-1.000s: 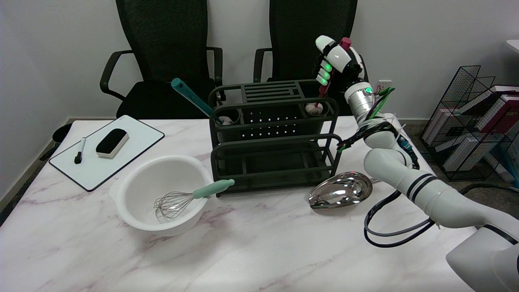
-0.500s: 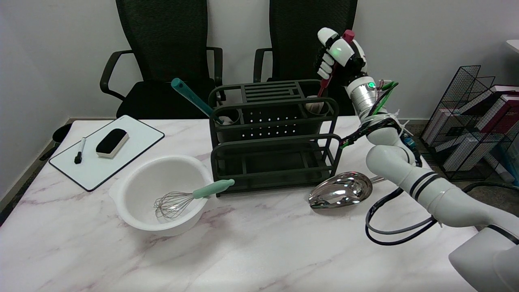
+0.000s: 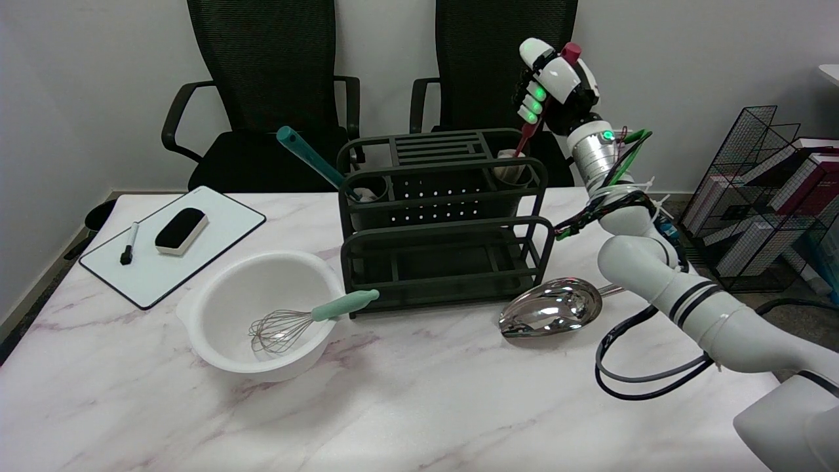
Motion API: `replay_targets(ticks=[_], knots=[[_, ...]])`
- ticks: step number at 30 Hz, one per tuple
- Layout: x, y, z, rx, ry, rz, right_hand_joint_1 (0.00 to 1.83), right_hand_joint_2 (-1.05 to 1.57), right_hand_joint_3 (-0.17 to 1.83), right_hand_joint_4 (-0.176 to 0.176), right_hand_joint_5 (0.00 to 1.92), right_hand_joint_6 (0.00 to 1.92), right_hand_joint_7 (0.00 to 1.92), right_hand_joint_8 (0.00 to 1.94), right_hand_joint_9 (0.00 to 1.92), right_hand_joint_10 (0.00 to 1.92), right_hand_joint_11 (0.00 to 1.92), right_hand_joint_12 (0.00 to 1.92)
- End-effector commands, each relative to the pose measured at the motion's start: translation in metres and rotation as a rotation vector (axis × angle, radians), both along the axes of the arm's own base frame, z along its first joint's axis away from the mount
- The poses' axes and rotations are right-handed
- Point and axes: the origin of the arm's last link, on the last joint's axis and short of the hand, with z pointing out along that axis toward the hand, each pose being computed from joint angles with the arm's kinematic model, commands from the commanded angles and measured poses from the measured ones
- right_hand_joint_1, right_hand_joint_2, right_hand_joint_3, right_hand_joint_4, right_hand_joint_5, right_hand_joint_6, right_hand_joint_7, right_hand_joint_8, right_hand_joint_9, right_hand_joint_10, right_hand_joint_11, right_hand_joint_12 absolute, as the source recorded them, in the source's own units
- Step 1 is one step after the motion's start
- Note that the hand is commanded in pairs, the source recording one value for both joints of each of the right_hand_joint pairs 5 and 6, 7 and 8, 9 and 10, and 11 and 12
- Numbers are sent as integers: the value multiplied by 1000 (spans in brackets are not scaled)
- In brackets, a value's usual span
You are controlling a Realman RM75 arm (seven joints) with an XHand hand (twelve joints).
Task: Pick up the pink sponge bottle brush.
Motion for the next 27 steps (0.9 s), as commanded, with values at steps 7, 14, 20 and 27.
replay_targets(ticks=[7, 14, 20, 27], knots=[[2, 17, 15, -35, 3, 18, 900, 1571, 865, 0, 1920, 1920, 1920, 1920, 1920, 1920, 1920, 1920], [8, 18, 15, -30, 12, 32, 901, 1571, 868, 0, 1920, 1920, 1920, 1920, 1920, 1920, 1920, 1920], [18, 20, 18, -31, 23, 57, 900, 1571, 876, 0, 1920, 1920, 1920, 1920, 1920, 1920, 1920, 1920], [20, 21, 21, -41, 29, 64, 902, 1571, 877, 0, 1920, 1920, 1920, 1920, 1920, 1920, 1920, 1920]])
